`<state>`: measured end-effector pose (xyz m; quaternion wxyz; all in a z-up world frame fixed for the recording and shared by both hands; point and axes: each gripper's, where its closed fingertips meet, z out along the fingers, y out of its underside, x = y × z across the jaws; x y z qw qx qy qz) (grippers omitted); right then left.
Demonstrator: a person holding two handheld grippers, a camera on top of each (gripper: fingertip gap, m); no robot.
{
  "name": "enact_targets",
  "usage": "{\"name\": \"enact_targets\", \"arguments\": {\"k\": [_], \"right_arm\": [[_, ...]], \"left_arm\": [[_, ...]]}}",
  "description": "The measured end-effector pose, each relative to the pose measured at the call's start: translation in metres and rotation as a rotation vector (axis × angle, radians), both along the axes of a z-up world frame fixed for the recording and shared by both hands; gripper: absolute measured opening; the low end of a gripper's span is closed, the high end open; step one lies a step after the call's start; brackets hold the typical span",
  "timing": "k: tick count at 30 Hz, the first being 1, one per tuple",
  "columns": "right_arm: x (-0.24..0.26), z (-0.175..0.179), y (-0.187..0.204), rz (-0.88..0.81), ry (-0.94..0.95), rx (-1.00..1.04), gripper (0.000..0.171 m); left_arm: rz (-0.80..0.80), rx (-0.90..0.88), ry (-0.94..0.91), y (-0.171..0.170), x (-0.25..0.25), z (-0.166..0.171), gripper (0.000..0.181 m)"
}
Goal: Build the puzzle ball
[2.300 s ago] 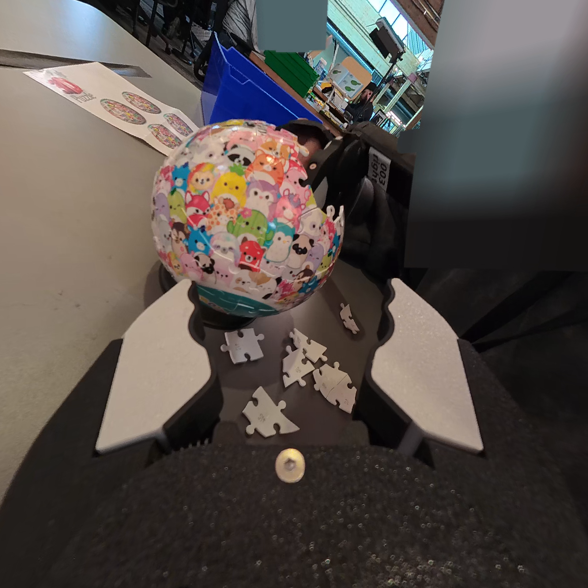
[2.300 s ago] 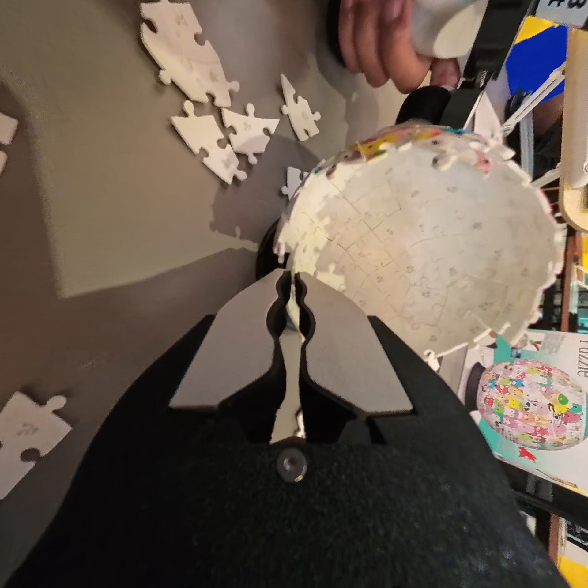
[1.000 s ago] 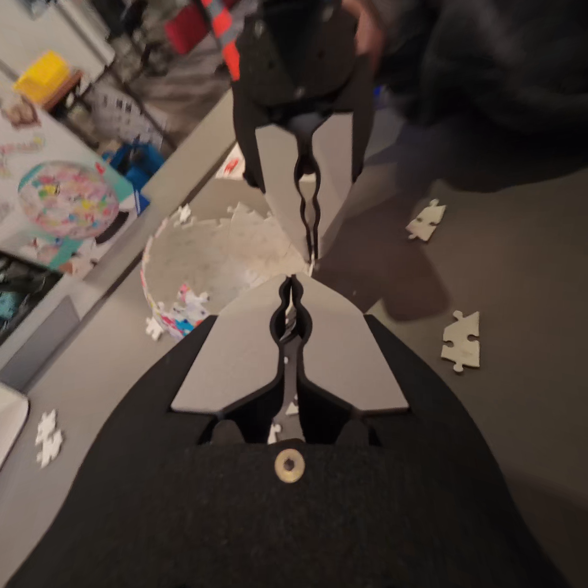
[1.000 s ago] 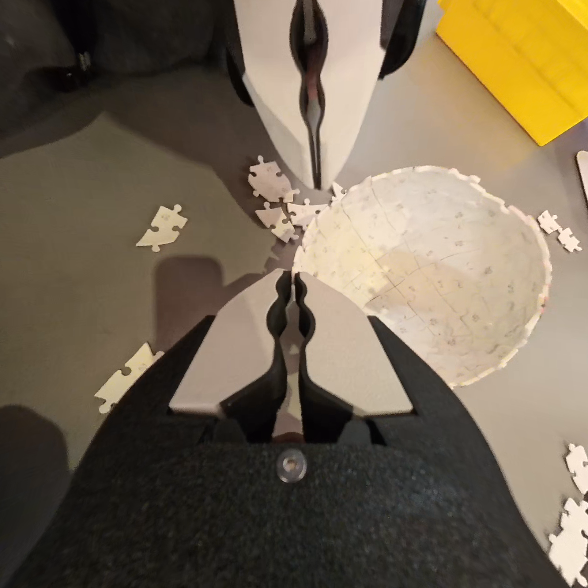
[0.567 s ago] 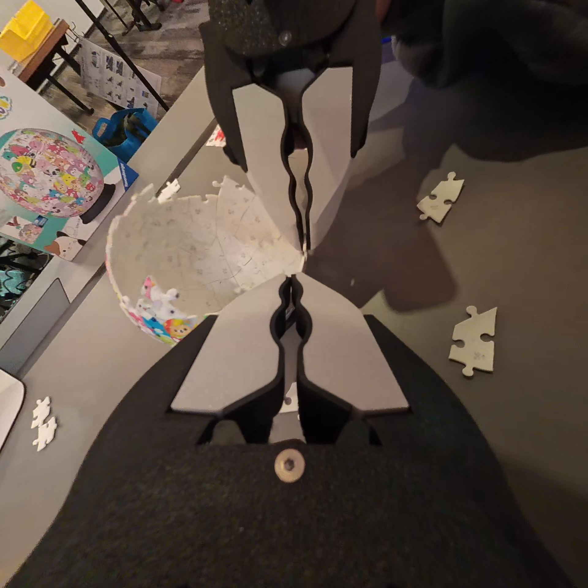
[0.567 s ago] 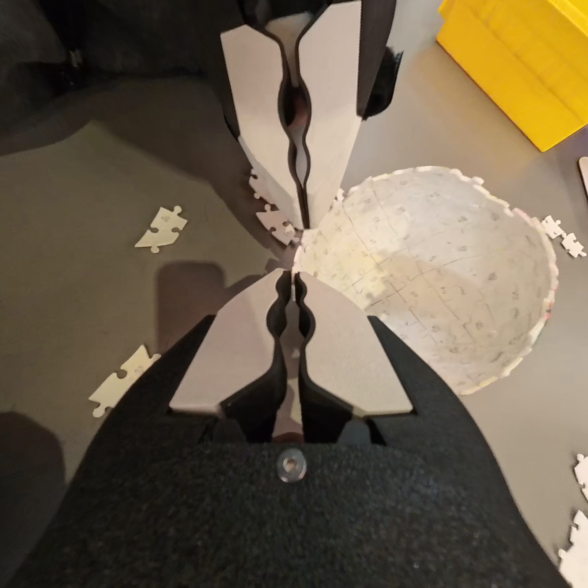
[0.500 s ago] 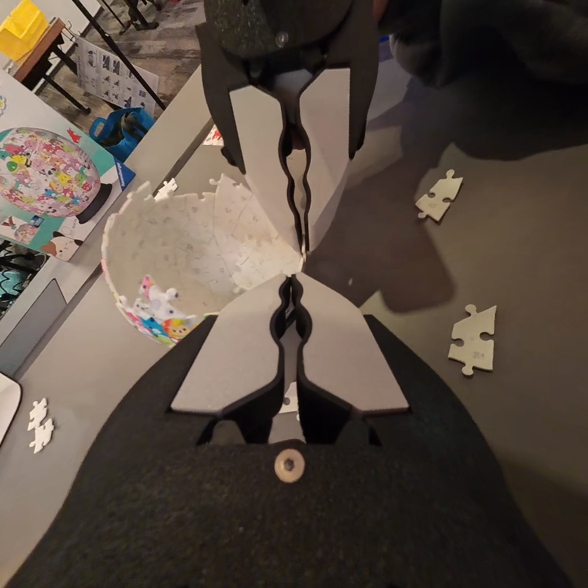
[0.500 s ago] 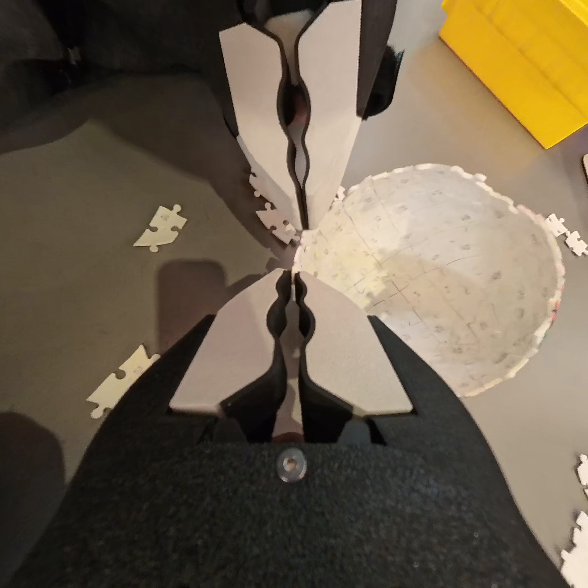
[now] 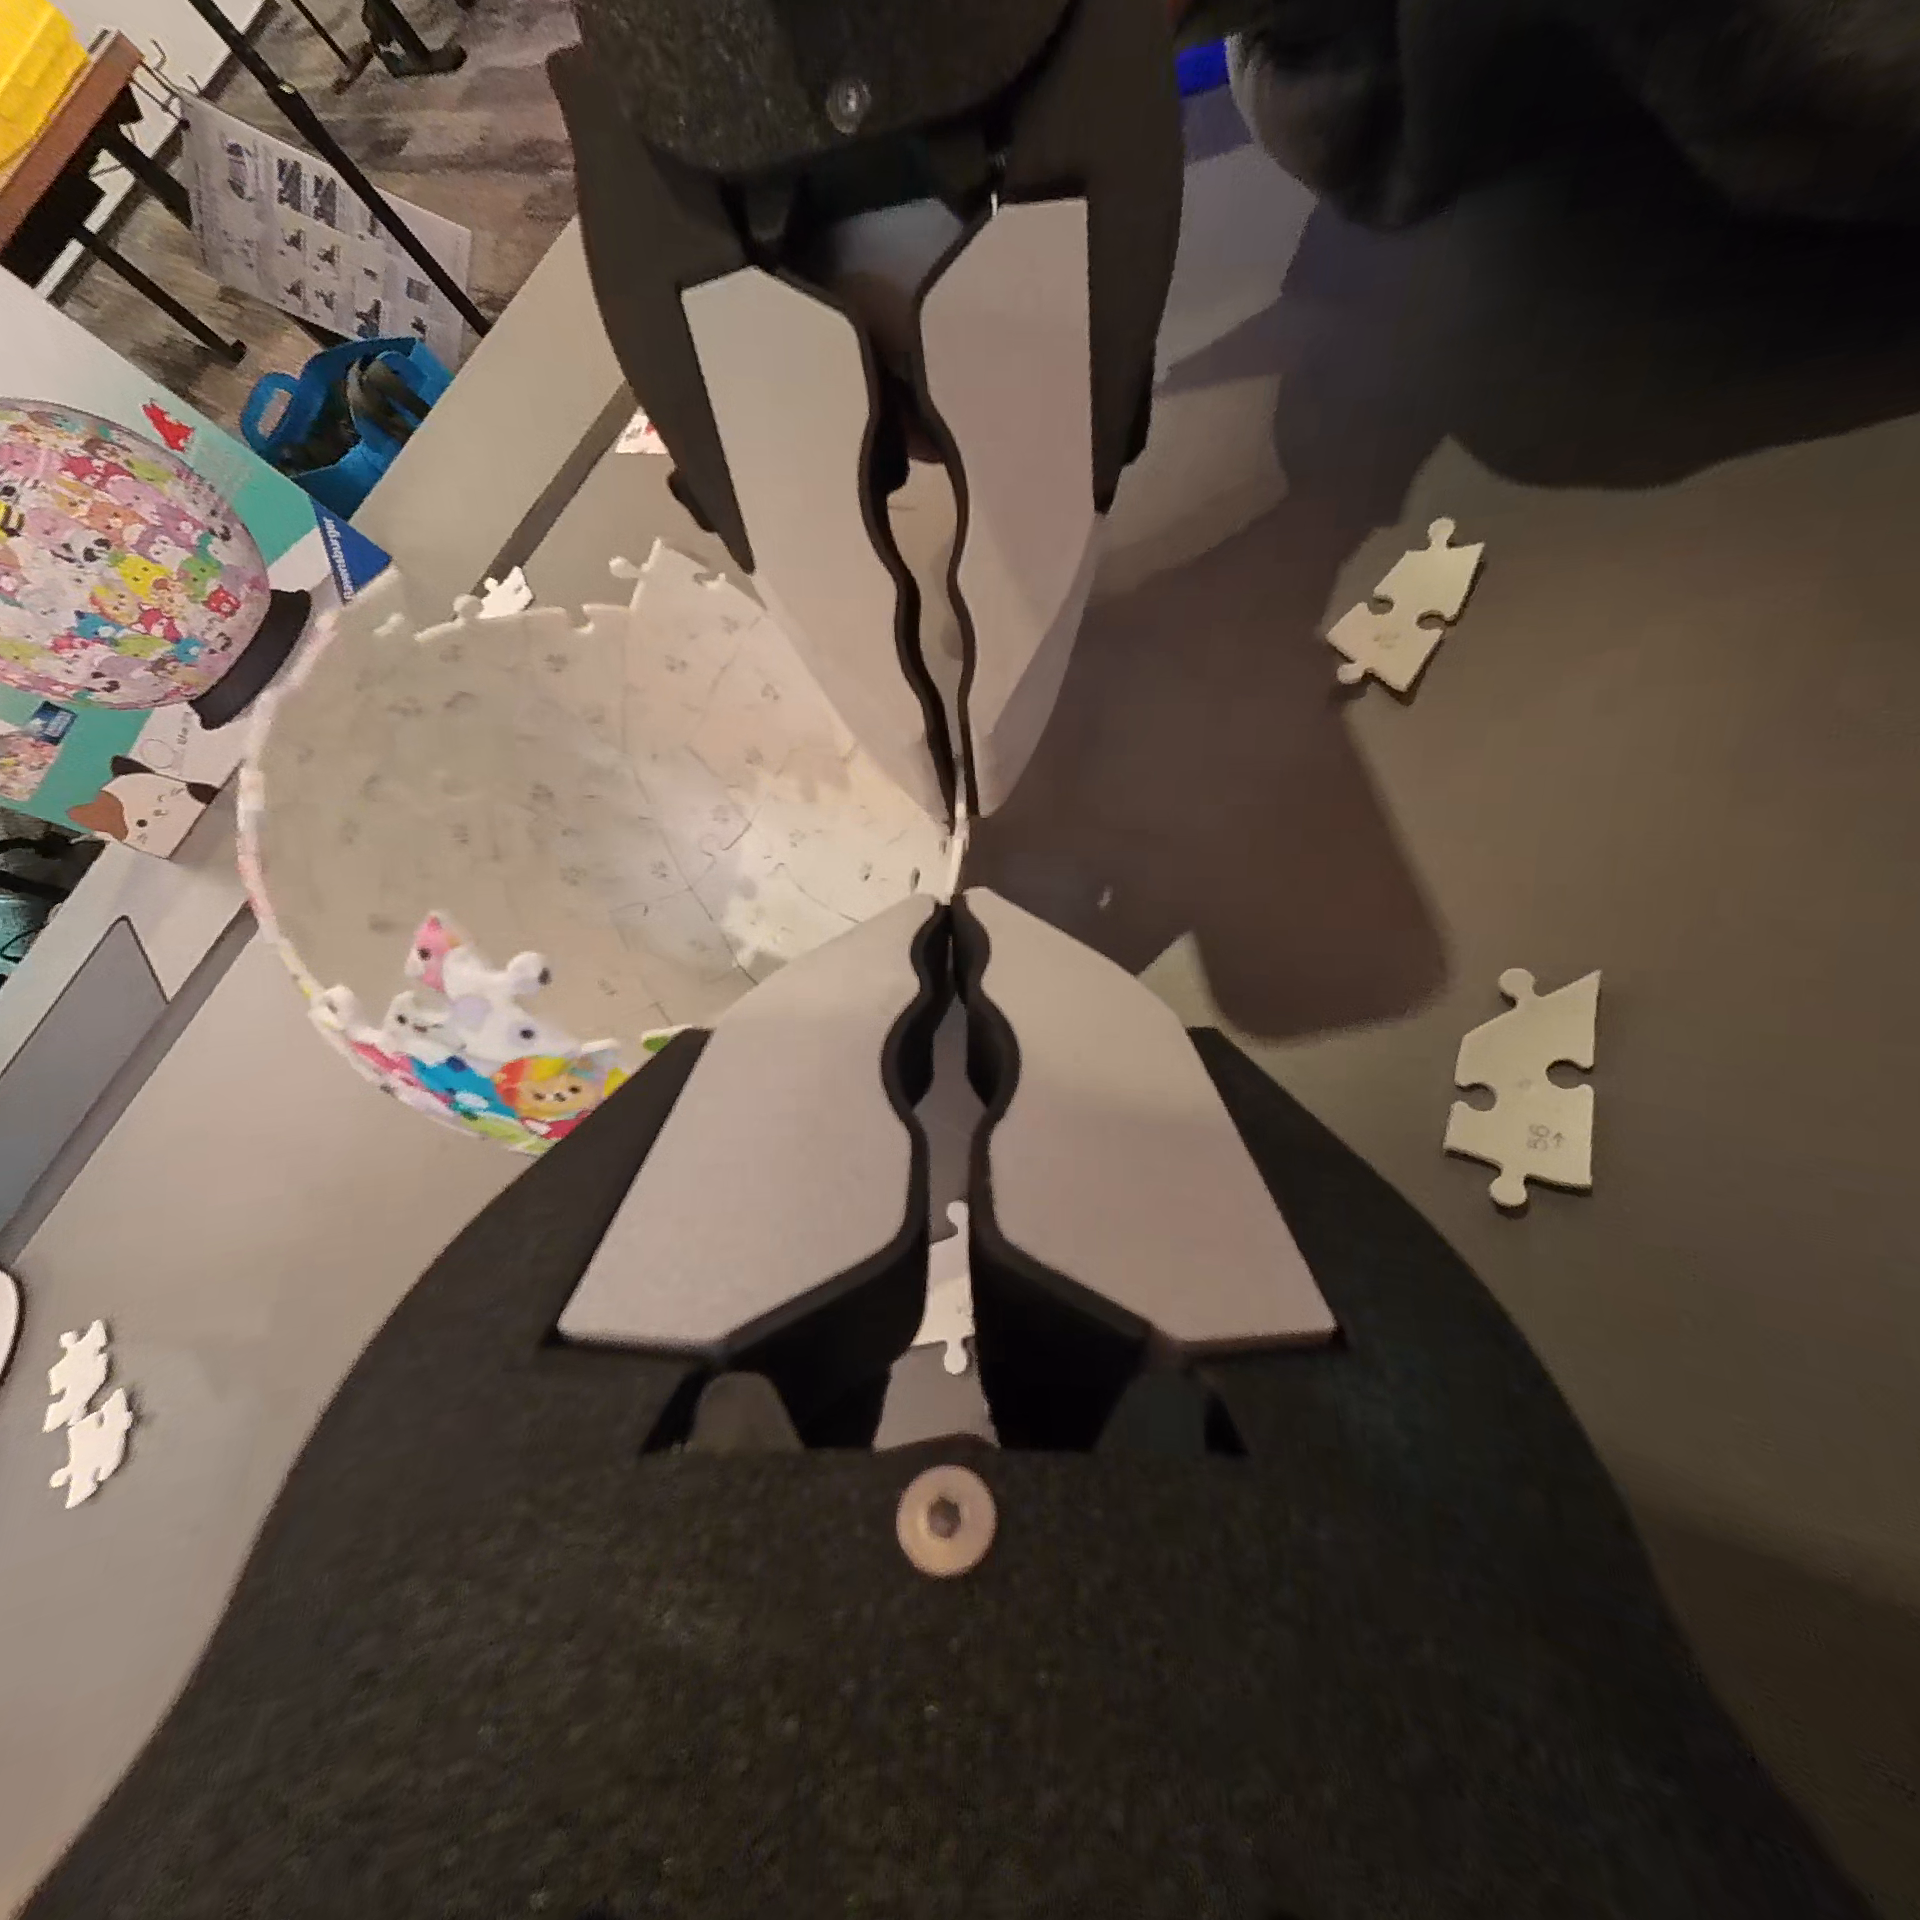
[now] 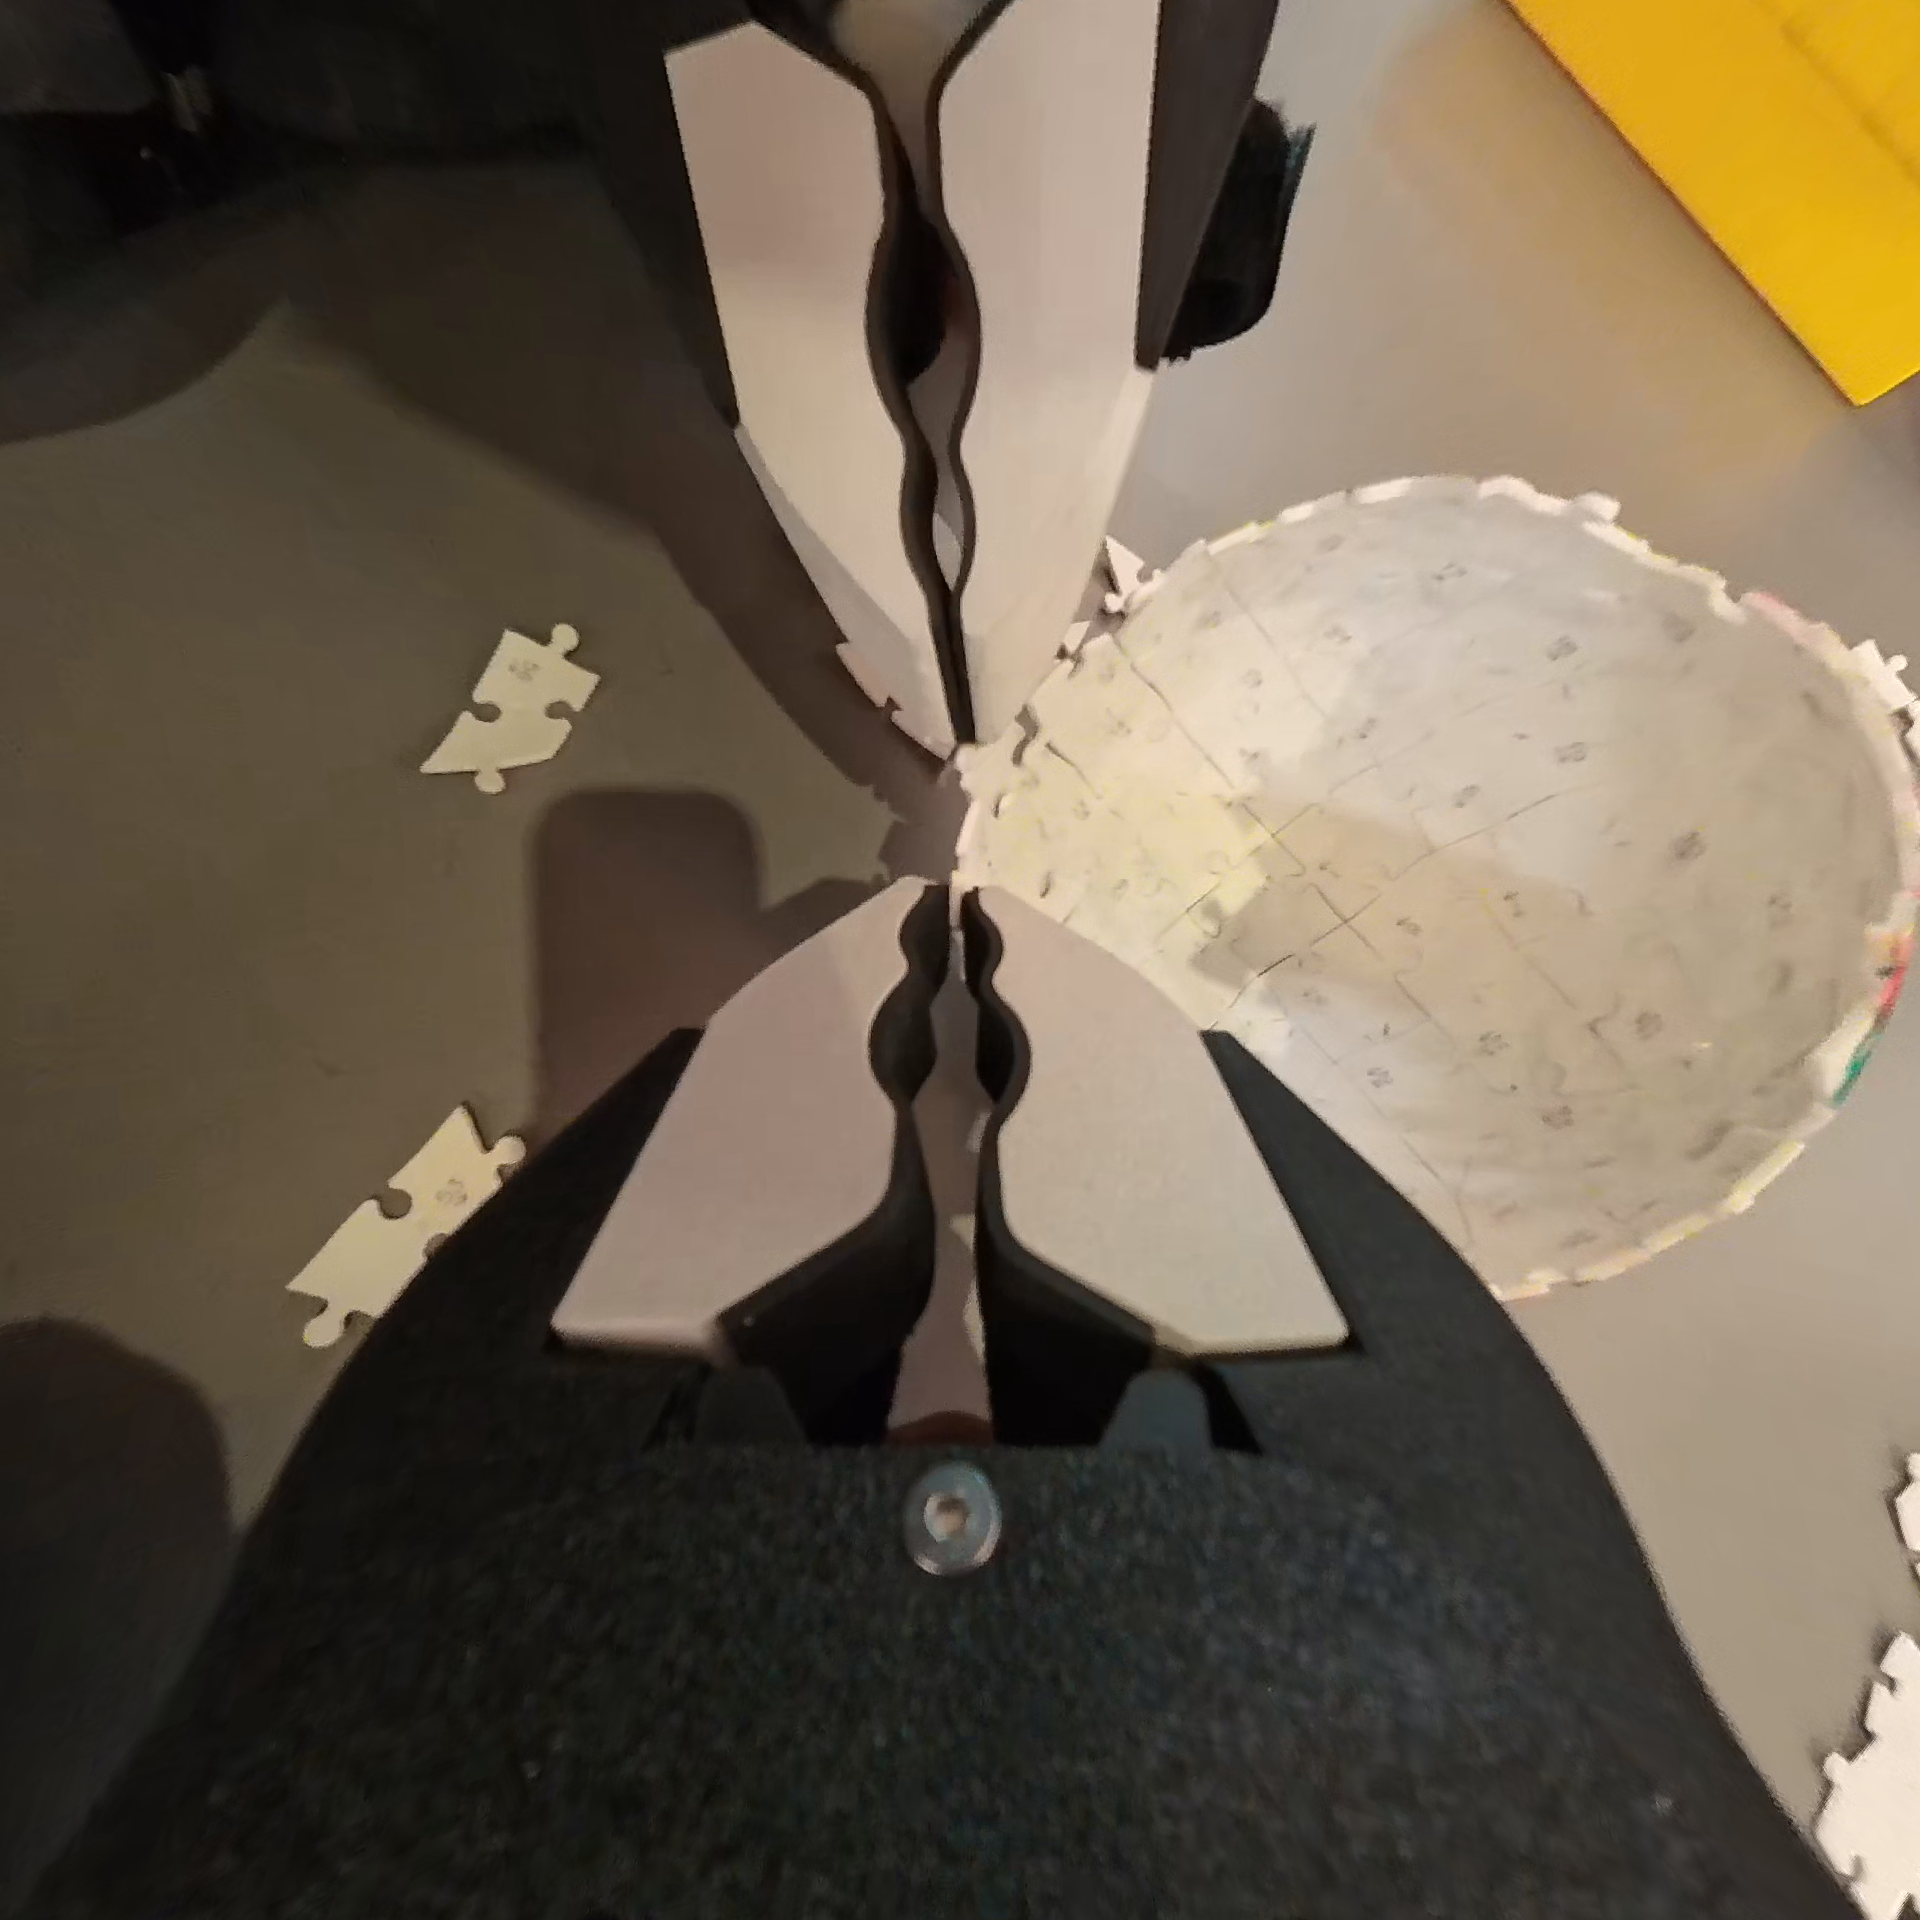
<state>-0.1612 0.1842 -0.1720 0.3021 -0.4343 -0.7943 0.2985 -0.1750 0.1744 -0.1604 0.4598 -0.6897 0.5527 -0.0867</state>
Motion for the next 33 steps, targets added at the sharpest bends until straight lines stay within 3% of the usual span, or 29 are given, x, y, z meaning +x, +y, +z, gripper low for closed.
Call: {"name": "enact_targets", "arguments": {"k": [13, 22, 33], "right_arm": [[0.000, 0.001, 0.000, -0.019, -0.044, 0.018, 0.002], [0.002, 0.002, 0.000, -0.022, -0.054, -0.013, 0.002], [0.001, 0.001, 0.001, -0.019, -0.102, -0.053, 0.003]], "left_arm": [[-0.029, 0.036, -0.029, -0.007, 0.002, 0.009, 0.000], [-0.082, 0.000, 0.075, -0.010, 0.002, -0.030, 0.000], [-0.066, 0.031, 0.097, 0.000, 0.003, -0.033, 0.000]]}}
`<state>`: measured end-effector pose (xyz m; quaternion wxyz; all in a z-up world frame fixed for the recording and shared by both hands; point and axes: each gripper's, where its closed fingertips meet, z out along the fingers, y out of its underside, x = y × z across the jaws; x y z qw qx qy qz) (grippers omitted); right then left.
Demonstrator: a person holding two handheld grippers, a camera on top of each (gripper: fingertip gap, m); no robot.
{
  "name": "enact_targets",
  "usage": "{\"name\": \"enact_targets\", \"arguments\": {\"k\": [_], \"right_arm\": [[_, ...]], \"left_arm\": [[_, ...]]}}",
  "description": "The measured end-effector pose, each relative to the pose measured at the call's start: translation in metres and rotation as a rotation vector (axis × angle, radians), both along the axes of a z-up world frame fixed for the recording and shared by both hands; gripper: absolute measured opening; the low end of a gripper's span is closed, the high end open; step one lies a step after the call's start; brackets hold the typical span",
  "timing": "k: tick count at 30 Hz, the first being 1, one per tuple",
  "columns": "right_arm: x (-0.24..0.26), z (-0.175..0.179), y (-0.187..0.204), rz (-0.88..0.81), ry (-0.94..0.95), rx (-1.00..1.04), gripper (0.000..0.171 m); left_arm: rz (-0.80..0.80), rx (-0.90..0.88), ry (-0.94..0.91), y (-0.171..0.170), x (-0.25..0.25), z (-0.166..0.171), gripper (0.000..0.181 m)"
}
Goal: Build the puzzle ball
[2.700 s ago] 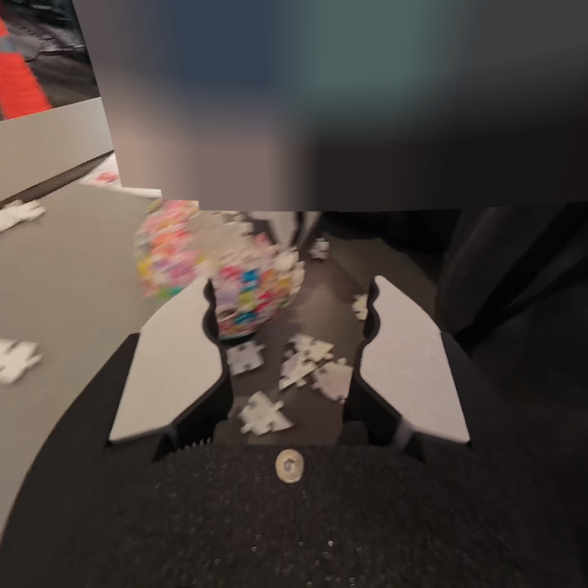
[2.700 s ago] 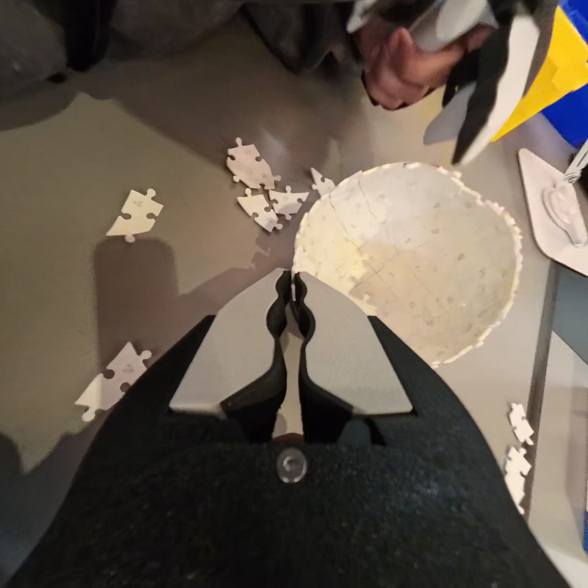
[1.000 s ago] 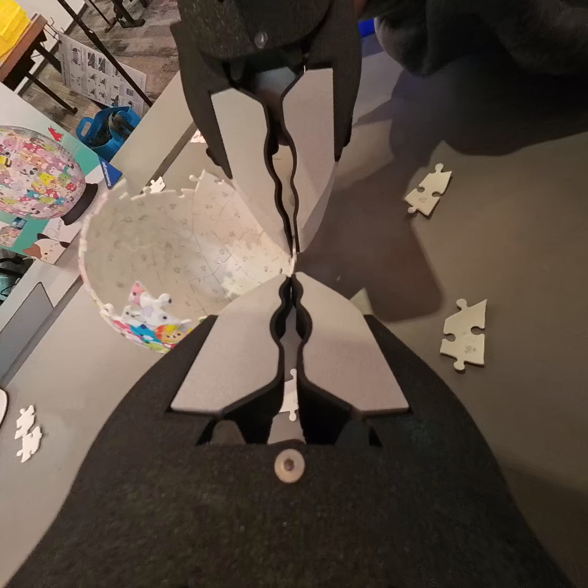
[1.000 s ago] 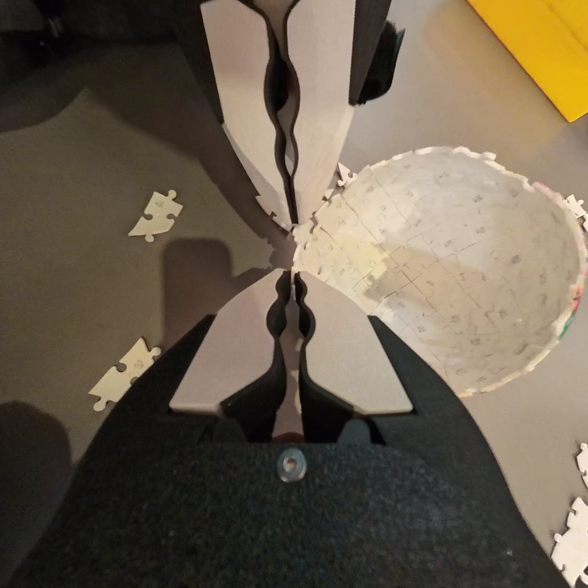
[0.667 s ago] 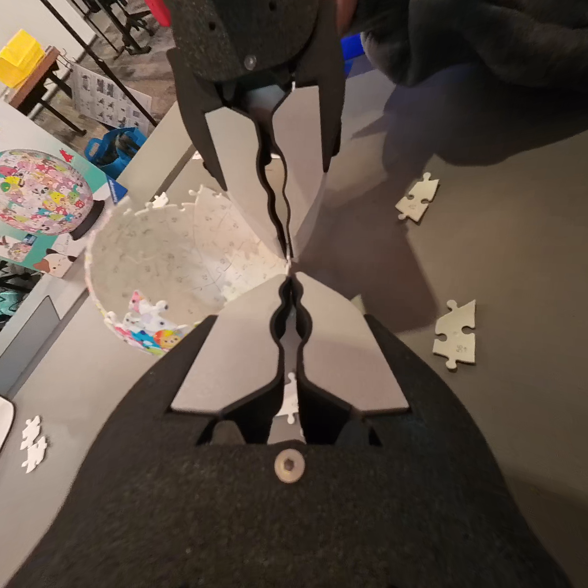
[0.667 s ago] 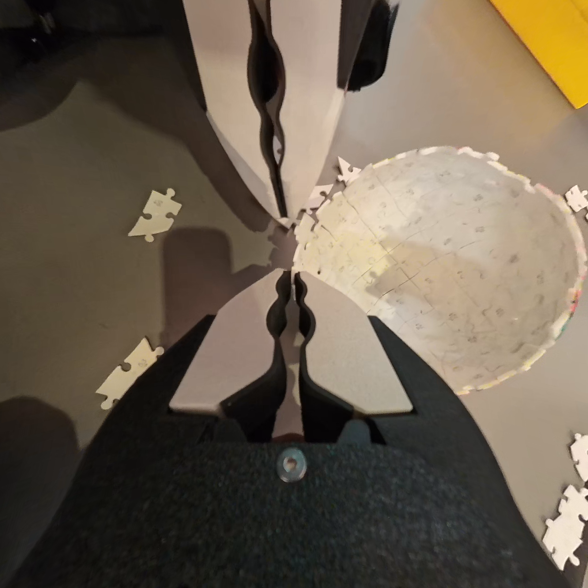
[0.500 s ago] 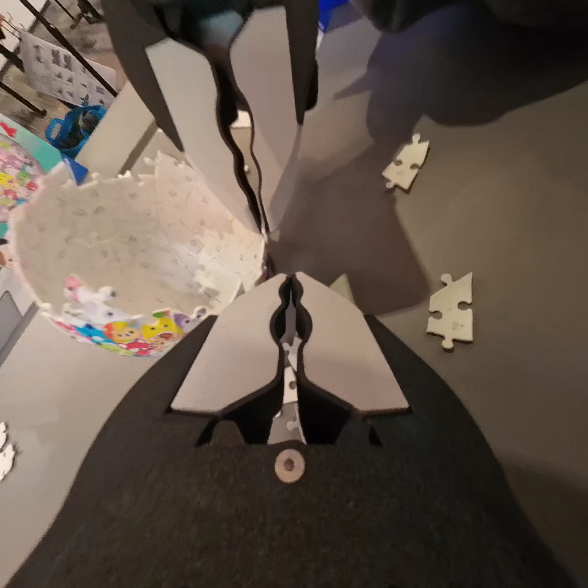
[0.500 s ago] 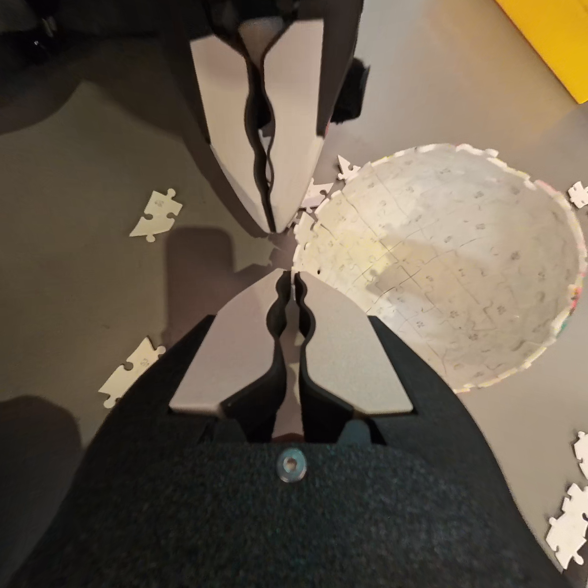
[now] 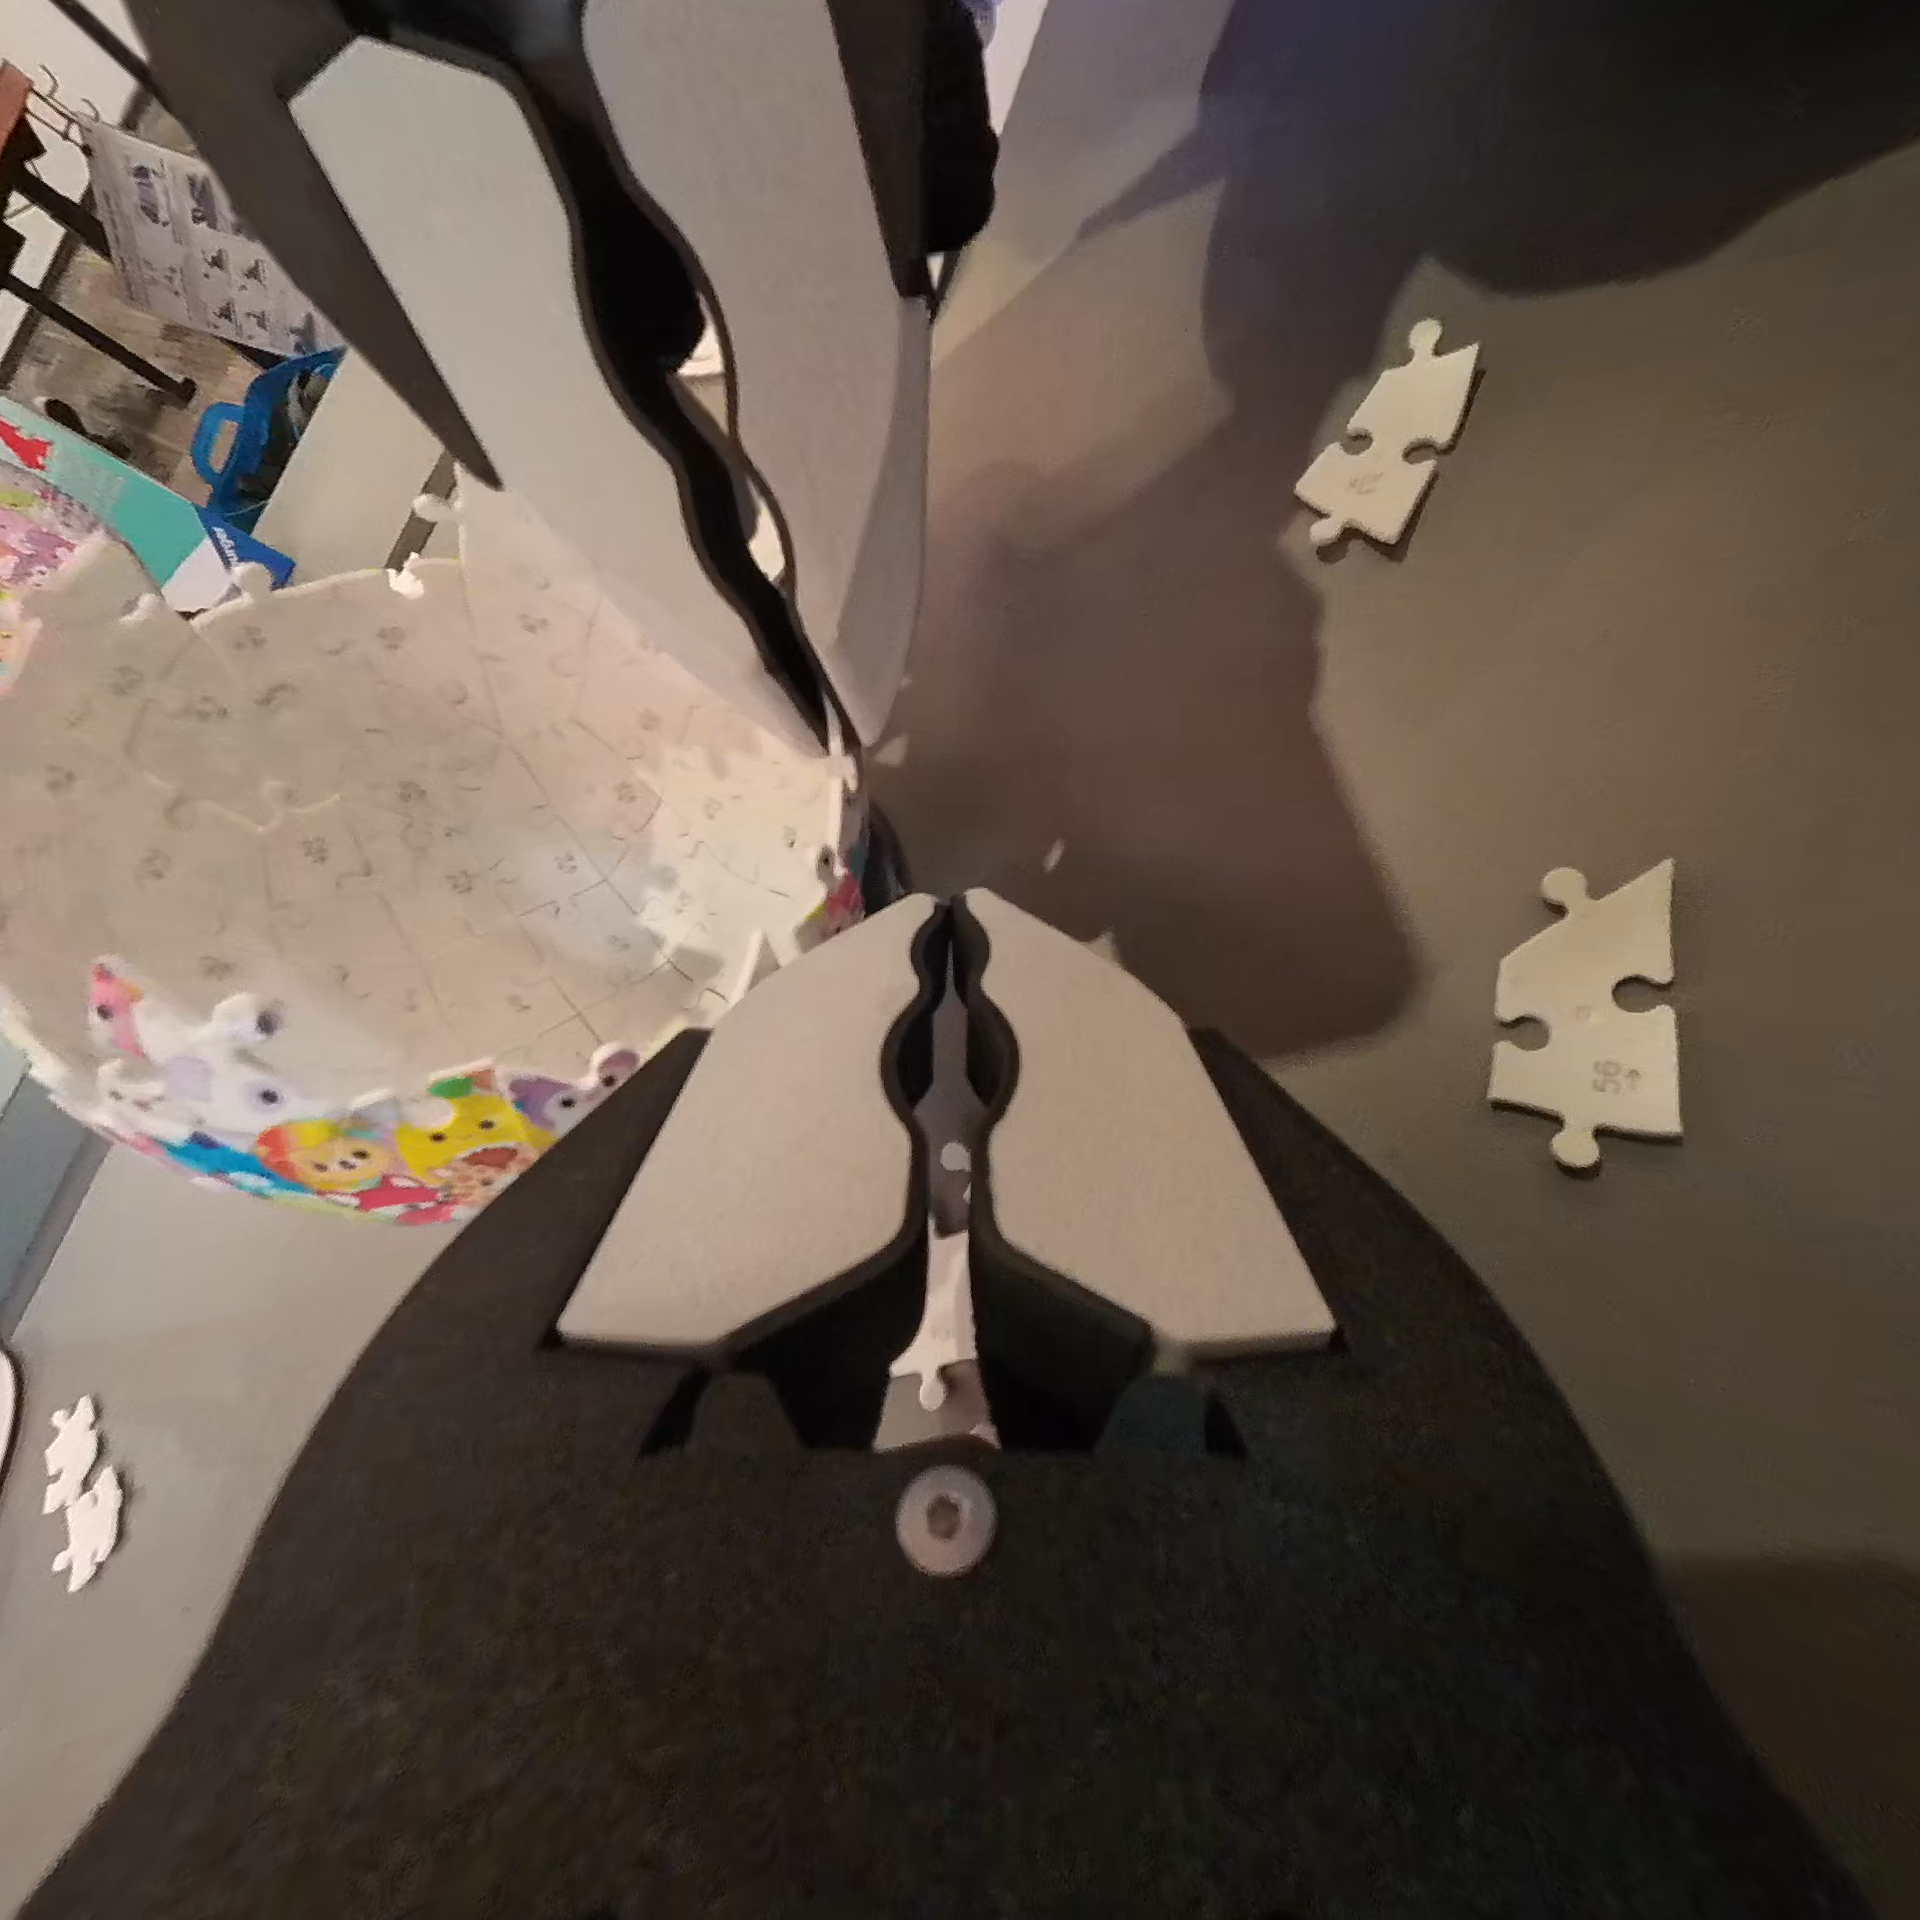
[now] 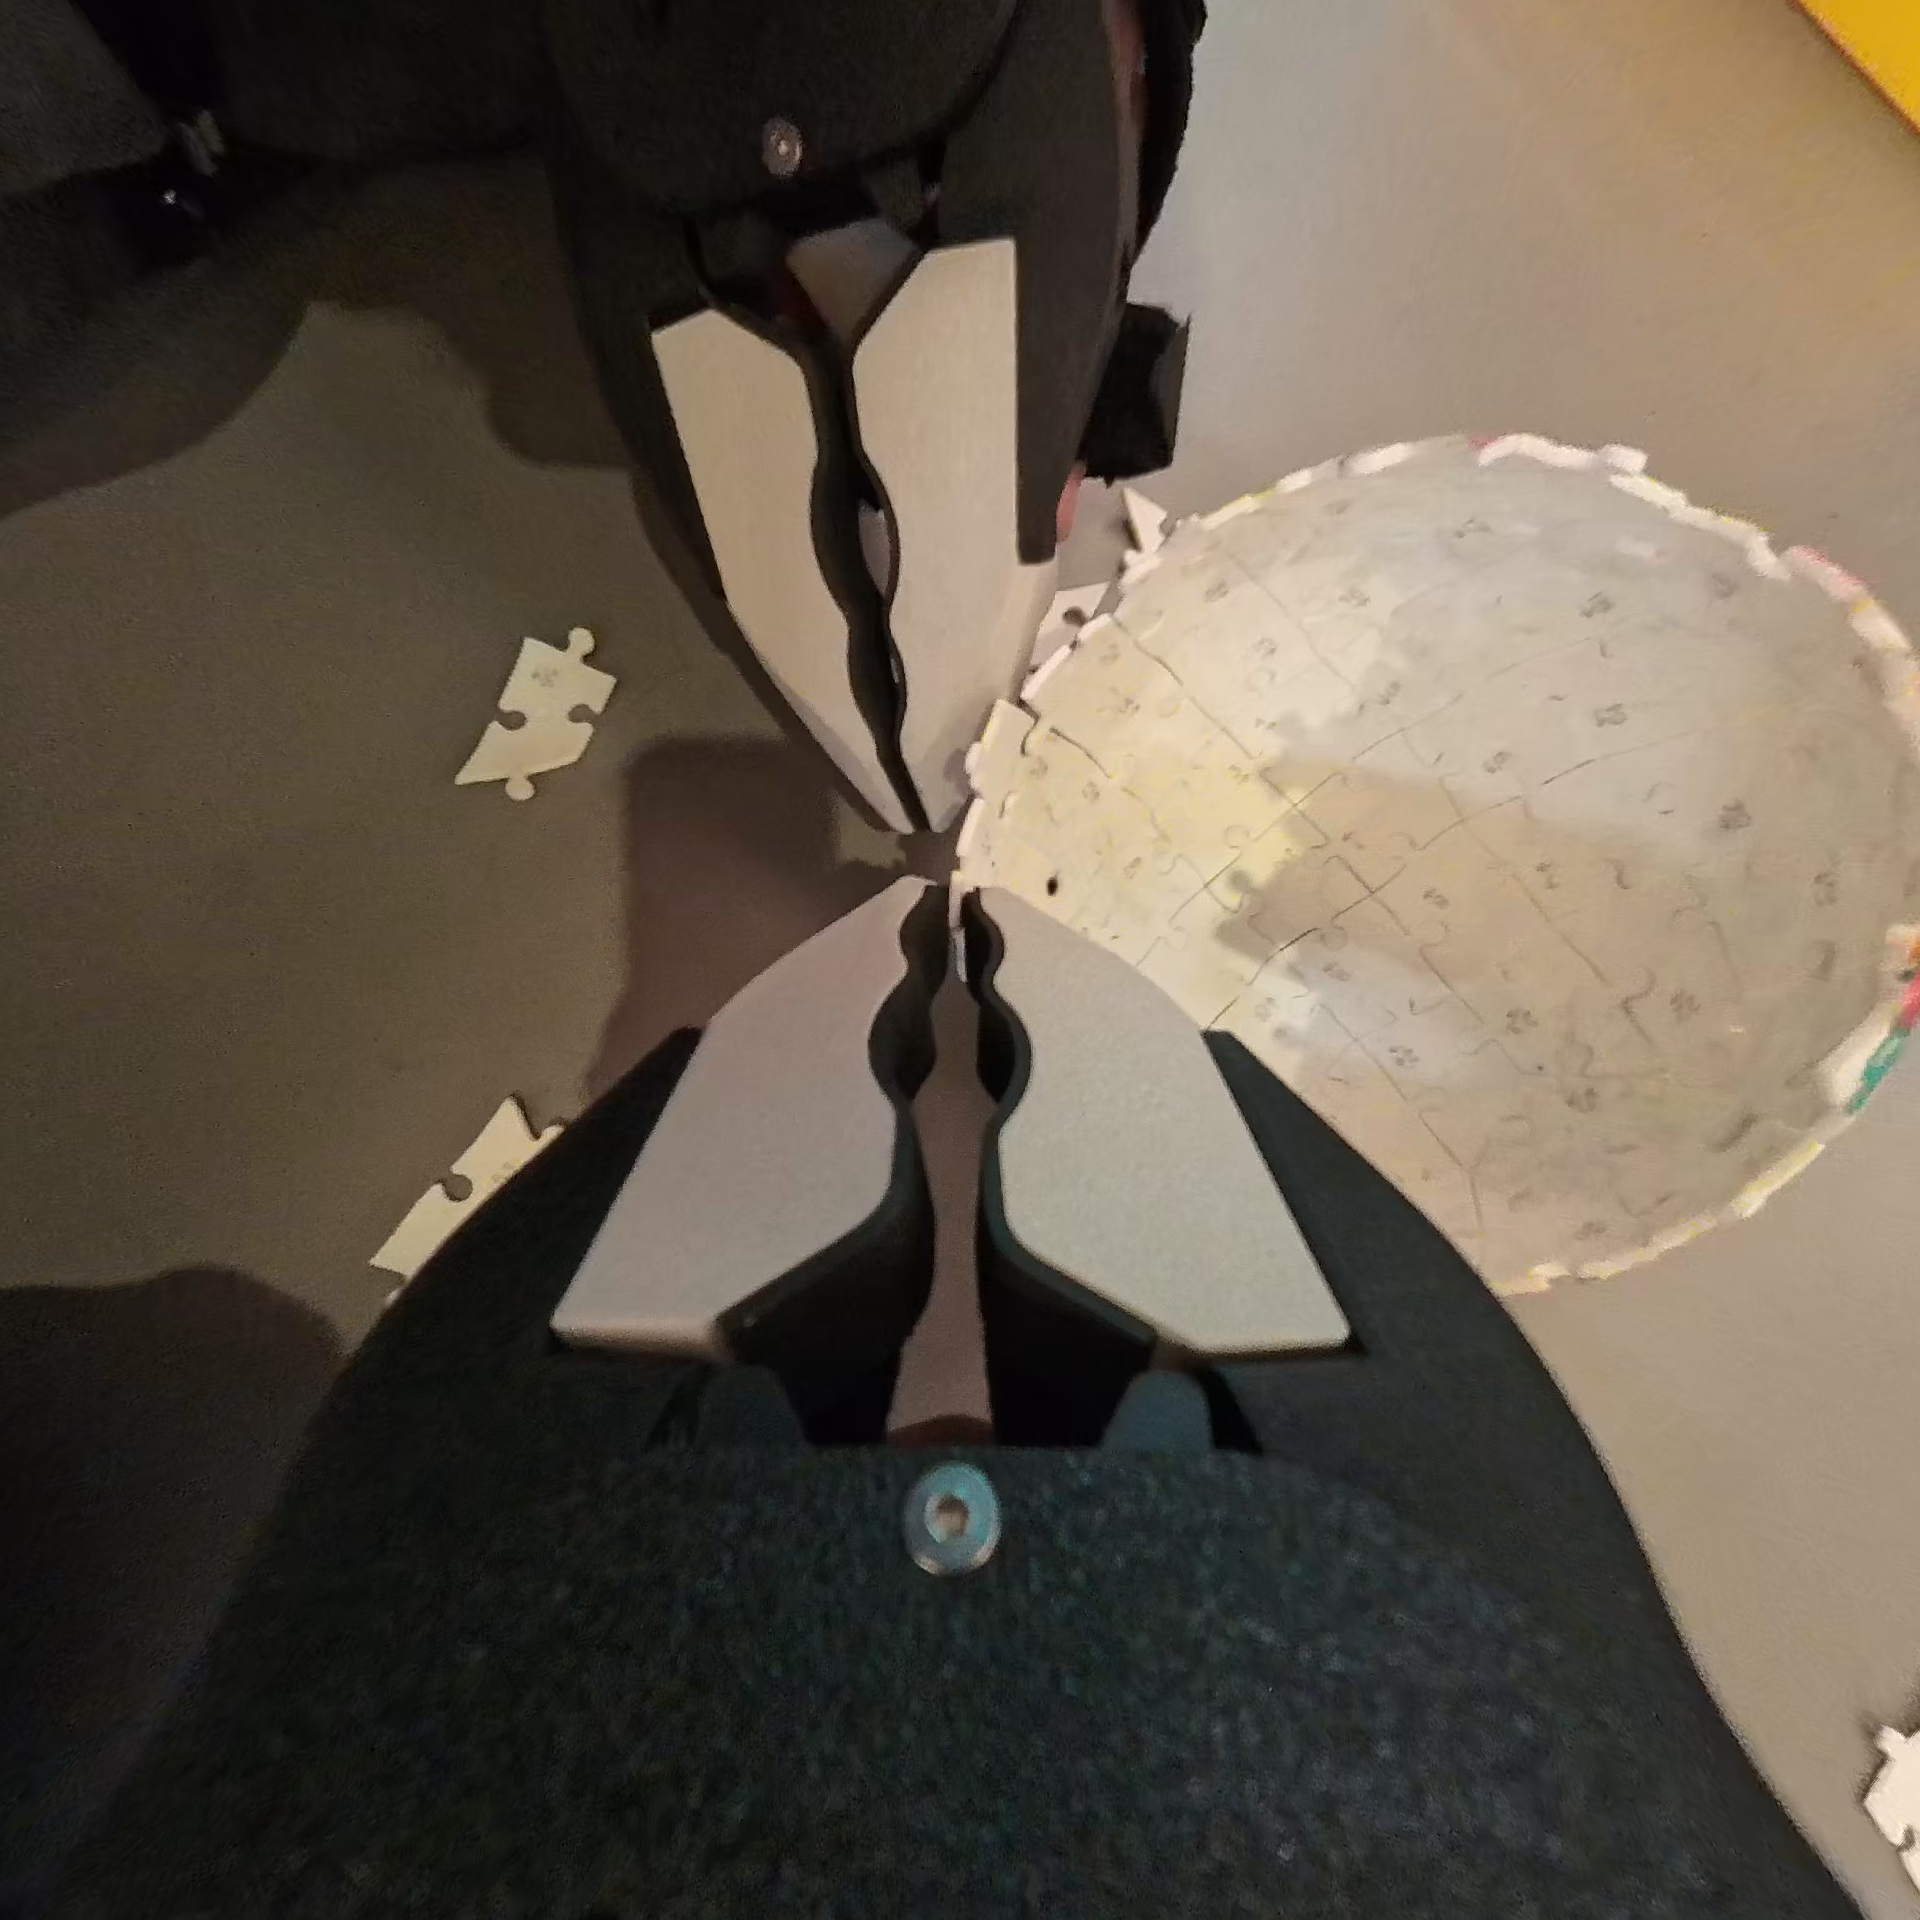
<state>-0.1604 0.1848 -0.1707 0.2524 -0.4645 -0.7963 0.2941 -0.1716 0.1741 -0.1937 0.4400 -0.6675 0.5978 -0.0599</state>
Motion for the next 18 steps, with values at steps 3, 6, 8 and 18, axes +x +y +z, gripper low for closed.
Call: {"name": "enact_targets", "arguments": {"k": [3, 6, 8, 18], "right_arm": [[0.000, 0.000, 0.000, -0.001, -0.020, 0.003, 0.003], [0.001, 0.000, 0.000, 0.001, -0.039, 0.010, 0.003], [0.001, 0.001, 0.001, -0.001, -0.045, 0.011, 0.003], [0.000, 0.001, 0.000, 0.007, -0.091, -0.030, 0.003]], "left_arm": [[-0.004, 0.003, 0.009, 0.000, 0.001, -0.002, 0.000], [-0.004, -0.002, 0.016, 0.000, 0.001, -0.004, 0.000], [-0.004, -0.012, 0.021, 0.001, 0.001, -0.006, 0.000], [-0.012, 0.012, 0.052, 0.002, 0.005, -0.013, 0.000]]}}
